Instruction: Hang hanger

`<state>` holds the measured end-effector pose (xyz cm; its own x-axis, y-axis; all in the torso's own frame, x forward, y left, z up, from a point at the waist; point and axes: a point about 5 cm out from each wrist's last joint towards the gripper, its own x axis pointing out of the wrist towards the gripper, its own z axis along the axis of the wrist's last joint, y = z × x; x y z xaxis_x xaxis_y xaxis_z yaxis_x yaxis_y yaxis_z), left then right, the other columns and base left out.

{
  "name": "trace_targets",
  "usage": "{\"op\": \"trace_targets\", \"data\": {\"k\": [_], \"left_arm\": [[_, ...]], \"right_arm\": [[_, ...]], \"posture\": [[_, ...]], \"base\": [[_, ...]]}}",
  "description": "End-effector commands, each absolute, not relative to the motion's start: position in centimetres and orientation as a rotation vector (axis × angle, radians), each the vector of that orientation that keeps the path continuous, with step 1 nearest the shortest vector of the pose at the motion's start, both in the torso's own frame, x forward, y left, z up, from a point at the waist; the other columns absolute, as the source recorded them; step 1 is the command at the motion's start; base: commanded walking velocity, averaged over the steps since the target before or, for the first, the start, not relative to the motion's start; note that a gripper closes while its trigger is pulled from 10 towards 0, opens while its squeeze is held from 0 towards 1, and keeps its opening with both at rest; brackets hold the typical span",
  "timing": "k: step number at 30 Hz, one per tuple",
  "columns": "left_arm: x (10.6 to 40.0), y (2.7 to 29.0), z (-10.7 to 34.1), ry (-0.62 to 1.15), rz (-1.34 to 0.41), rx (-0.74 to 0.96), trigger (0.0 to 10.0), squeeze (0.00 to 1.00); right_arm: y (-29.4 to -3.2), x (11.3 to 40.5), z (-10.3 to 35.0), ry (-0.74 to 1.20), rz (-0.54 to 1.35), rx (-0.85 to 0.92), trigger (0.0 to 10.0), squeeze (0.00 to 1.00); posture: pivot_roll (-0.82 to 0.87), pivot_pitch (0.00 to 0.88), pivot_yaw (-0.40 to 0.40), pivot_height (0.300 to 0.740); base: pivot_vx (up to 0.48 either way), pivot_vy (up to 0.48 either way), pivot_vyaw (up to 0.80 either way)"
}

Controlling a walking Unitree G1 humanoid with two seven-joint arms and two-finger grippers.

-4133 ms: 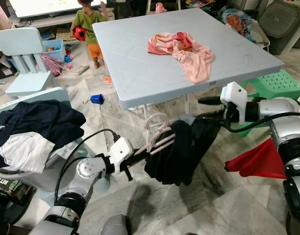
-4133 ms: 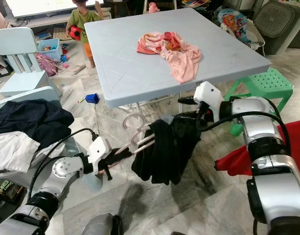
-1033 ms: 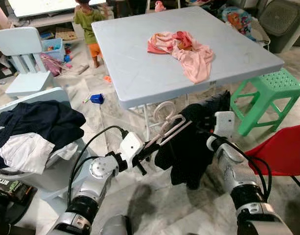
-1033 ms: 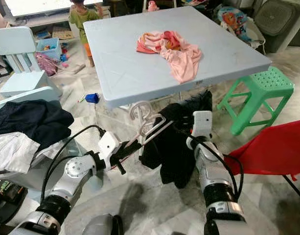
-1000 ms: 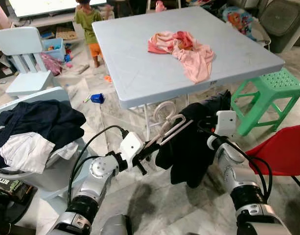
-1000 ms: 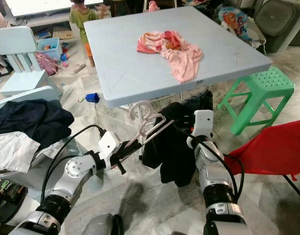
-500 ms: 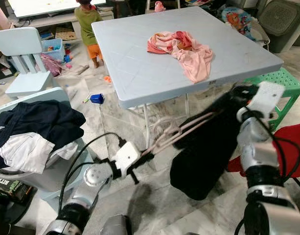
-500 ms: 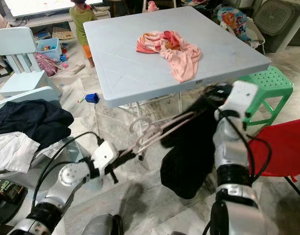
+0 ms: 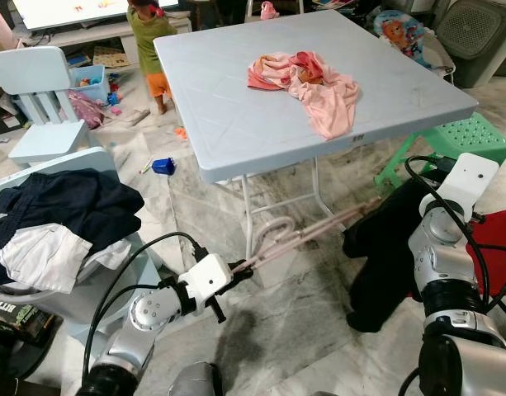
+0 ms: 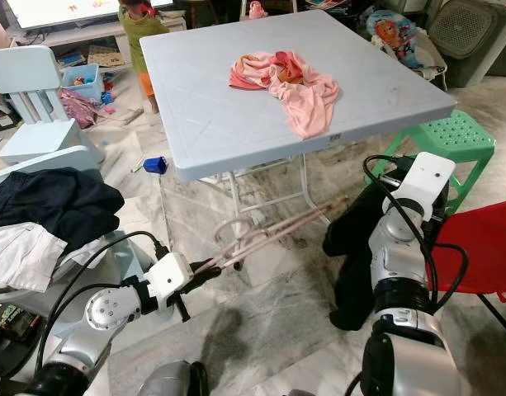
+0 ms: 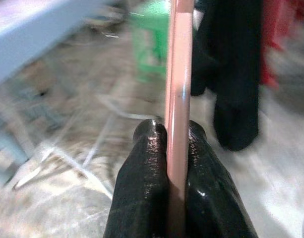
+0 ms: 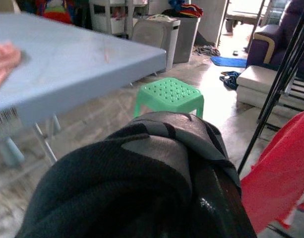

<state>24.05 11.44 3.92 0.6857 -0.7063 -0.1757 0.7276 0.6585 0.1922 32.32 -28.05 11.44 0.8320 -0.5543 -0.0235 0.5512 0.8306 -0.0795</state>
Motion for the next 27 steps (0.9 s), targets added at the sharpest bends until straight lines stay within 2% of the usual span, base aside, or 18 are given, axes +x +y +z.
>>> {"op": "trace_targets", "data": {"k": [1,2,3,4,5,7,8,9,10,19,27], "left_arm": [[24.4,12.6,4.1,0.106,-0.651,0.181,0.9,0.0],[24.4,12.8,4.1,0.125,-0.58,0.133,2.5,0.0],[24.4,12.8,4.1,0.125,-0.58,0.133,2.5,0.0],[24.5,12.9,4.2,0.137,-0.538,0.13,6.0,0.0],[24.7,13.0,4.3,0.137,-0.503,0.126,10.0,0.0],[24.9,13.1,4.5,0.133,-0.467,0.123,10.0,0.0],[25.4,13.2,4.7,0.132,-0.409,0.118,10.0,0.0],[25.8,13.3,5.1,0.119,-0.367,0.109,10.0,0.0],[26.2,13.4,5.5,0.105,-0.34,0.099,10.0,0.0],[27.7,13.0,7.1,0.088,-0.277,0.042,10.0,0.0],[27.8,12.8,7.3,0.093,-0.267,0.042,10.0,0.0]], "right_arm": [[-28.0,31.6,11.2,0.029,-0.532,-0.113,0.0,0.0],[-27.7,30.9,10.4,0.036,-0.485,-0.112,0.0,0.0],[-27.7,30.9,10.4,0.036,-0.485,-0.112,0.0,0.0],[-27.5,30.2,10.0,0.036,-0.451,-0.141,0.0,0.0],[-27.2,29.6,9.6,0.037,-0.42,-0.163,0.0,0.0],[-26.9,29.1,9.2,0.041,-0.393,-0.175,0.0,0.0],[-26.6,28.4,8.7,0.044,-0.373,-0.183,3.9,0.0],[-26.3,27.9,8.4,0.046,-0.356,-0.185,8.9,0.0],[-26.0,27.6,8.1,0.05,-0.346,-0.176,10.0,0.0],[-22.8,27.7,8.3,0.023,-0.244,-0.134,10.0,0.0],[-21.7,27.8,8.6,0.011,-0.169,-0.077,10.0,0.0]], "posture": [[-0.01,0.0,0.0,0.74],[-0.01,0.0,-0.002,0.74],[-0.01,0.0,-0.002,0.74],[-0.01,0.0,0.0,0.74],[-0.01,0.0,0.0,0.74],[-0.01,0.0,0.004,0.74],[-0.02,0.0,0.008,0.74],[-0.02,0.0,0.012,0.74],[-0.02,0.0,0.014,0.74],[-0.02,0.0,0.04,0.74],[-0.02,0.0,0.039,0.74]], "base": [[0.0,0.0,0.0],[0.0,0.0,0.0],[0.0,0.0,0.0],[0.0,0.0,0.0],[0.0,0.0,0.0],[0.0,0.0,0.0],[0.0,0.0,0.0],[0.0,0.0,0.0],[0.0,0.0,0.0],[0.0,0.0,0.0],[0.0,-0.46,0.0]]}}
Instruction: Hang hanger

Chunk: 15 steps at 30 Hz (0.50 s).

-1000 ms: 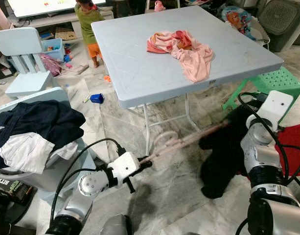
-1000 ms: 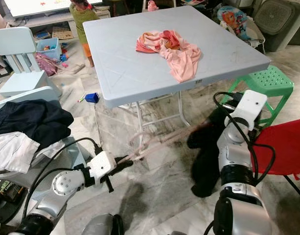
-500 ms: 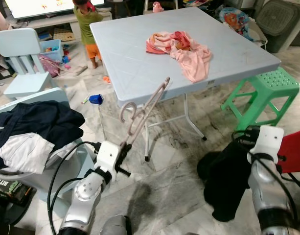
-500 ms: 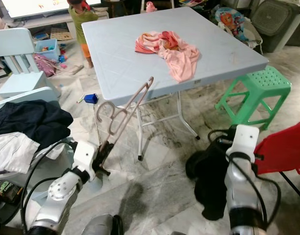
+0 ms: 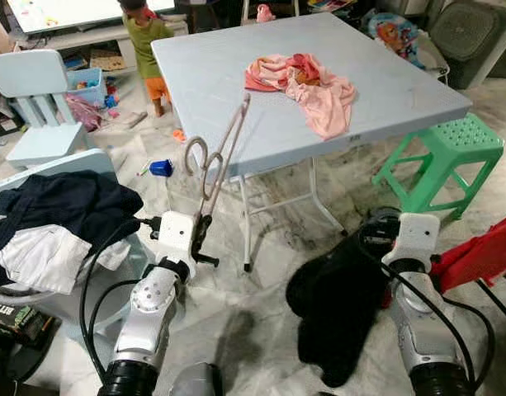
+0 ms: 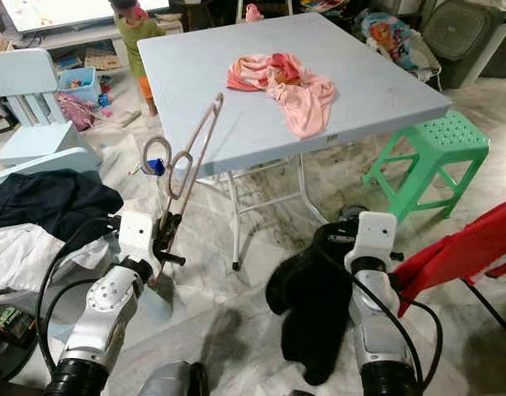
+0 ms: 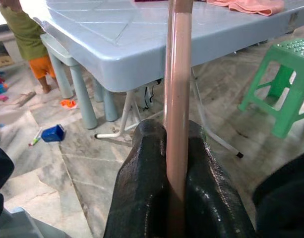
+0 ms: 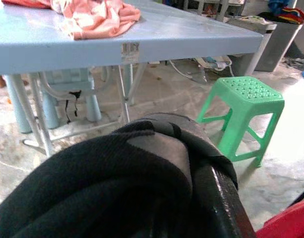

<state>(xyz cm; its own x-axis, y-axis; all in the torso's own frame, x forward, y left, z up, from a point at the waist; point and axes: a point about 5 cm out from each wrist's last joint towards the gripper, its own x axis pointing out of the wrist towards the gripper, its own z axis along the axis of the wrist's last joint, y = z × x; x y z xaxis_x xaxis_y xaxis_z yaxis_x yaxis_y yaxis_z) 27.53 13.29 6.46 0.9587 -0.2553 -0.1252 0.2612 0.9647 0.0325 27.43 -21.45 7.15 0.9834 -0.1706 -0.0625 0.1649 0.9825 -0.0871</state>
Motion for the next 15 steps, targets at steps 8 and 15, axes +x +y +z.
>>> {"op": "trace_targets", "data": {"k": [8,15], "left_arm": [[28.0,12.9,7.3,0.099,-0.258,0.043,10.0,0.0],[28.0,12.8,7.3,0.101,-0.253,0.044,10.0,0.0]], "right_arm": [[-21.1,27.7,8.6,0.024,-0.116,-0.03,10.0,0.0],[-20.1,27.8,9.0,0.001,-0.027,-0.04,10.0,0.0]], "posture": [[-0.02,0.0,0.04,0.74],[-0.02,0.0,0.035,0.74]], "base": [[0.0,-0.479,0.0],[0.0,-0.454,0.08]]}}
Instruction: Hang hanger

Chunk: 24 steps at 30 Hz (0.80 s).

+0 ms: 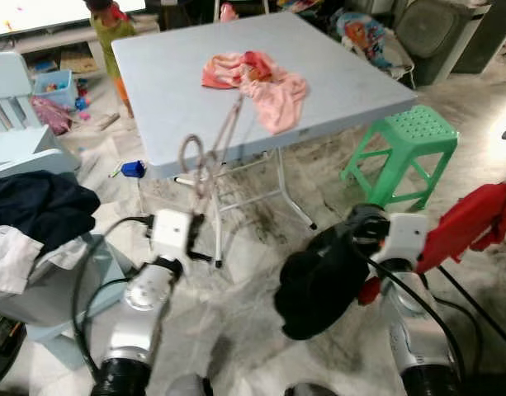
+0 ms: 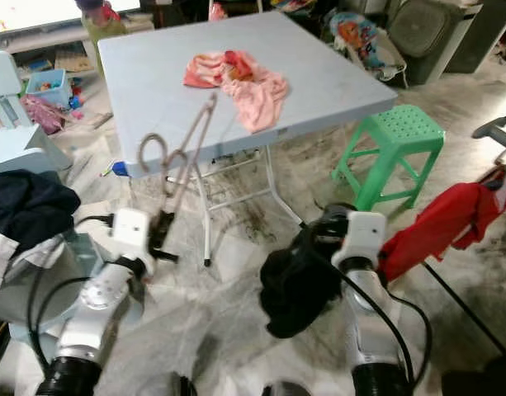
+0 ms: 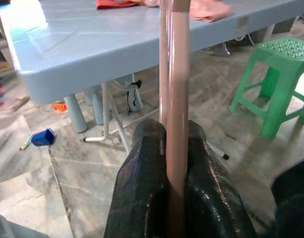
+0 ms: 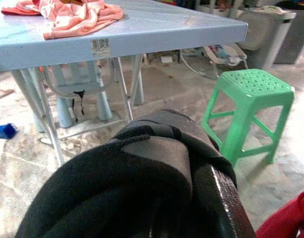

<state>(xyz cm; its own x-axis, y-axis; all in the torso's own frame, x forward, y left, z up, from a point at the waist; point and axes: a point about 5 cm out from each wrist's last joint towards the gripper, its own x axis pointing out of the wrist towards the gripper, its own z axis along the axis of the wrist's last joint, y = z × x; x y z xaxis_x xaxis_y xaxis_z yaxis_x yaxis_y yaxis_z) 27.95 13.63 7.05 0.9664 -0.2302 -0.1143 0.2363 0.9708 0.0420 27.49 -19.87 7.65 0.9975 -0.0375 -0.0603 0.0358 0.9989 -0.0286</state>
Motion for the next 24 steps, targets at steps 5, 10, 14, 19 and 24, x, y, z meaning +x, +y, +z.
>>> {"op": "trace_targets", "data": {"k": [5,10,14,19,24], "left_arm": [[28.2,13.1,7.4,0.087,-0.216,0.063,10.0,0.0],[28.4,13.8,7.3,0.087,-0.147,0.054,10.0,0.0],[28.2,14.0,7.5,0.074,-0.134,0.036,10.0,0.0],[28.6,14.2,8.1,0.039,-0.129,0.026,10.0,0.0],[28.9,14.2,8.6,0.024,-0.128,0.021,10.0,0.0]], "right_arm": [[-19.6,27.9,9.2,-0.006,0.005,-0.028,10.0,0.0],[-19.4,27.9,9.1,-0.007,0.019,-0.015,10.0,0.0],[-19.3,27.9,9.0,-0.012,0.002,-0.018,10.0,0.0],[-19.0,28.4,9.3,-0.018,-0.009,-0.052,10.0,0.0],[-18.4,28.8,10.0,-0.057,0.027,-0.008,10.0,0.0]], "posture": [[-0.02,0.0,0.031,0.74],[-0.01,0.0,0.025,0.74],[-0.01,0.0,0.026,0.74],[-0.02,0.0,0.038,0.74],[-0.02,0.0,0.039,0.74]], "base": [[0.0,-0.204,0.8],[0.0,0.0,0.78],[0.0,0.0,0.0],[0.0,0.0,0.0],[0.265,0.0,0.0]]}}
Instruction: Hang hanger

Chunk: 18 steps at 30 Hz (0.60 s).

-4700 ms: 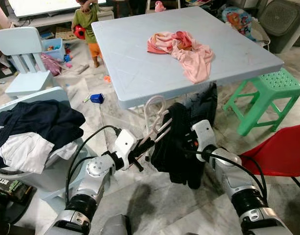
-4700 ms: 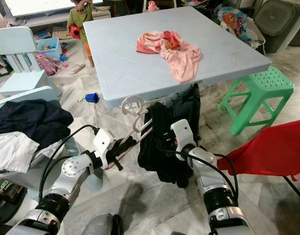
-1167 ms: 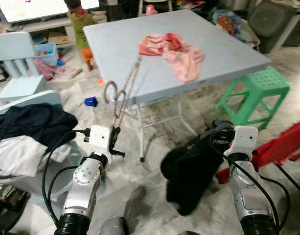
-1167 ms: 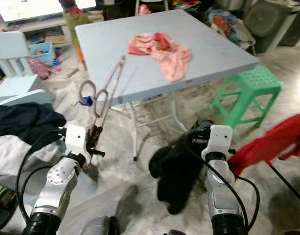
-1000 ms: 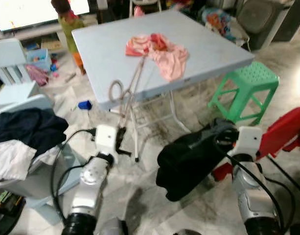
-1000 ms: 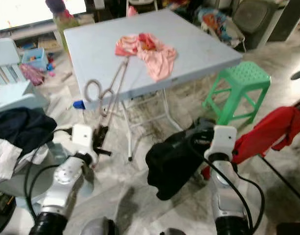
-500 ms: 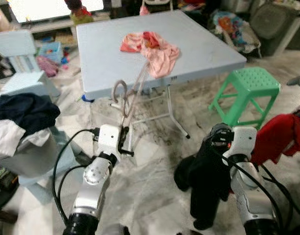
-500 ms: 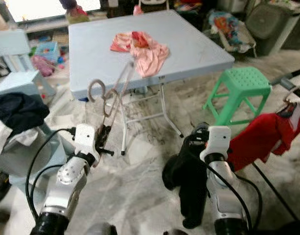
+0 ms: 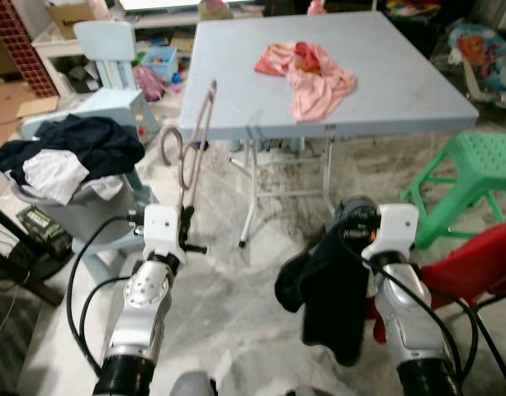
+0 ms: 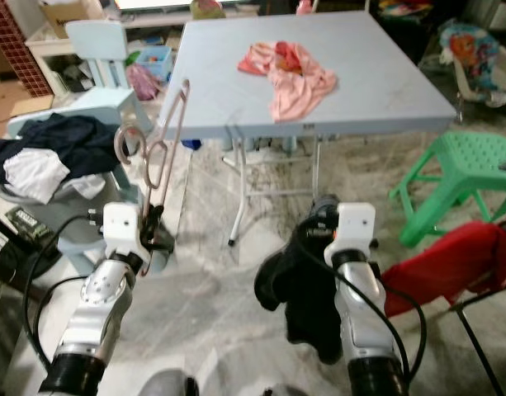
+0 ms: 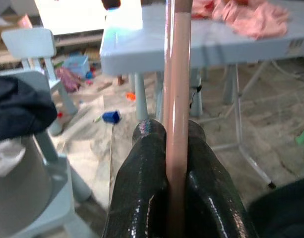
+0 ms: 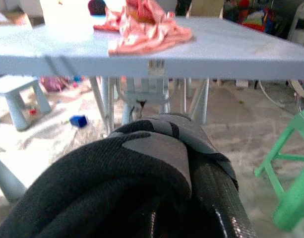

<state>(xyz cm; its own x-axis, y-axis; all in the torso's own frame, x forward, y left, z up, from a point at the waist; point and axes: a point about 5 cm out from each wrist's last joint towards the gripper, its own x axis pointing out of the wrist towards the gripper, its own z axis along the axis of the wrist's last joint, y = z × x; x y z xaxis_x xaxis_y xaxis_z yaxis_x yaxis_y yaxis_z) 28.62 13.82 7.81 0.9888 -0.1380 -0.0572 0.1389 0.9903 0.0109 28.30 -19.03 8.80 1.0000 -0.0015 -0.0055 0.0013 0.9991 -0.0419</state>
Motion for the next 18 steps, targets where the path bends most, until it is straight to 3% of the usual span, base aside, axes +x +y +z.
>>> {"op": "trace_targets", "data": {"k": [1,6,13,18], "left_arm": [[28.9,14.2,8.6,0.023,-0.127,0.021,10.0,0.0],[29.0,14.1,8.8,0.015,-0.13,0.014,10.0,0.0],[29.0,14.2,9.0,0.009,-0.125,0.002,10.0,0.0],[29.5,13.4,10.8,-0.05,-0.132,-0.025,10.0,0.0]], "right_arm": [[-18.3,28.8,10.1,-0.061,0.032,0.002,10.0,0.0],[-18.4,29.3,11.0,-0.081,0.022,-0.122,10.0,0.0],[-17.8,30.6,14.6,-0.22,0.102,-0.149,10.0,0.0],[-17.1,30.8,15.5,-0.262,0.127,-0.116,10.0,0.0]], "posture": [[-0.02,0.0,0.039,0.74],[-0.01,0.0,0.033,0.74],[-0.01,0.0,0.027,0.74],[-0.01,0.0,0.024,0.74]], "base": [[0.277,0.0,0.0],[0.288,0.0,0.0],[0.315,0.0,0.0],[0.322,0.0,0.66]]}}
